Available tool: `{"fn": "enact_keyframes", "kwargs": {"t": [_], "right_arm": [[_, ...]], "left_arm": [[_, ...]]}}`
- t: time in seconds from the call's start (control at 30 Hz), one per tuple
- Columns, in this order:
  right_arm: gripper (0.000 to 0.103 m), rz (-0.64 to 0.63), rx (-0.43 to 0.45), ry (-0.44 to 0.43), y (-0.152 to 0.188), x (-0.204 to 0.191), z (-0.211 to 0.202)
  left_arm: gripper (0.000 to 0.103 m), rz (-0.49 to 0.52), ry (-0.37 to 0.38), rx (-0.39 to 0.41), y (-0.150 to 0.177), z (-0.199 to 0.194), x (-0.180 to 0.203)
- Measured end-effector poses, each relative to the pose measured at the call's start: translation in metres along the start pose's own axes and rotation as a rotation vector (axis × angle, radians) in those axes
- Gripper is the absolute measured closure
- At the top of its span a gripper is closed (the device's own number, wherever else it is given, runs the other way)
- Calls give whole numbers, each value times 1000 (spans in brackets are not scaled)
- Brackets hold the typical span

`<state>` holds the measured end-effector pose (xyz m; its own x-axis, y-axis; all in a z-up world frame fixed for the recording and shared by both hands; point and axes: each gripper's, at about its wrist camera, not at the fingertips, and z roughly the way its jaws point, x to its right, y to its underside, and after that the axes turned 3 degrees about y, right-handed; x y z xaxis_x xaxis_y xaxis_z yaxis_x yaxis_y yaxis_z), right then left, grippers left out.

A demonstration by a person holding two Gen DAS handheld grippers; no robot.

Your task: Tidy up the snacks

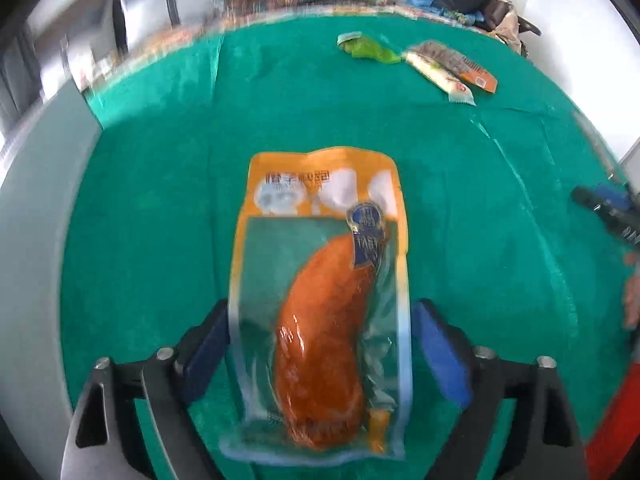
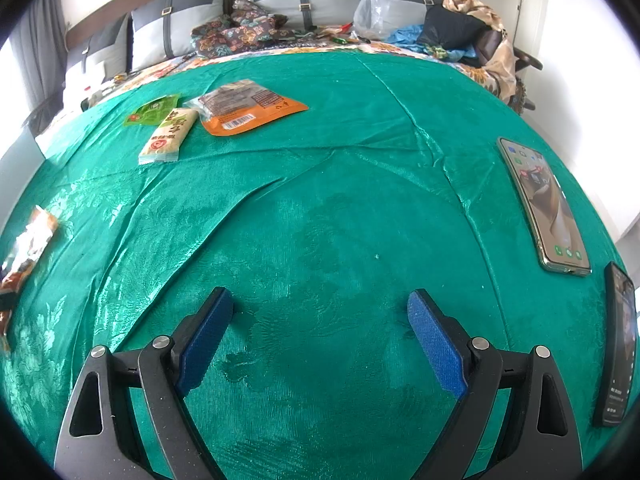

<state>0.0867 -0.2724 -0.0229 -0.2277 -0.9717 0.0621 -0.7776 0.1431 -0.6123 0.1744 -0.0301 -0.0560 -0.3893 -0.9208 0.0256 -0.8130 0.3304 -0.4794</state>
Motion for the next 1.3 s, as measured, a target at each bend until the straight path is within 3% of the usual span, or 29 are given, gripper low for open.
{"fn": "enact_keyframes", "kwargs": {"t": [0.07,0.23,1.3], "right_arm": [[11,0,0,0,0,0,0],[11,0,0,0,0,0,0],[11,0,-1,0,0,1,0]], "left_arm": [[1,-36,11,30,4,3,-6],[0,-75,-12,127,12,2,-21],[0,-80,-13,127,14,5,-24]]}}
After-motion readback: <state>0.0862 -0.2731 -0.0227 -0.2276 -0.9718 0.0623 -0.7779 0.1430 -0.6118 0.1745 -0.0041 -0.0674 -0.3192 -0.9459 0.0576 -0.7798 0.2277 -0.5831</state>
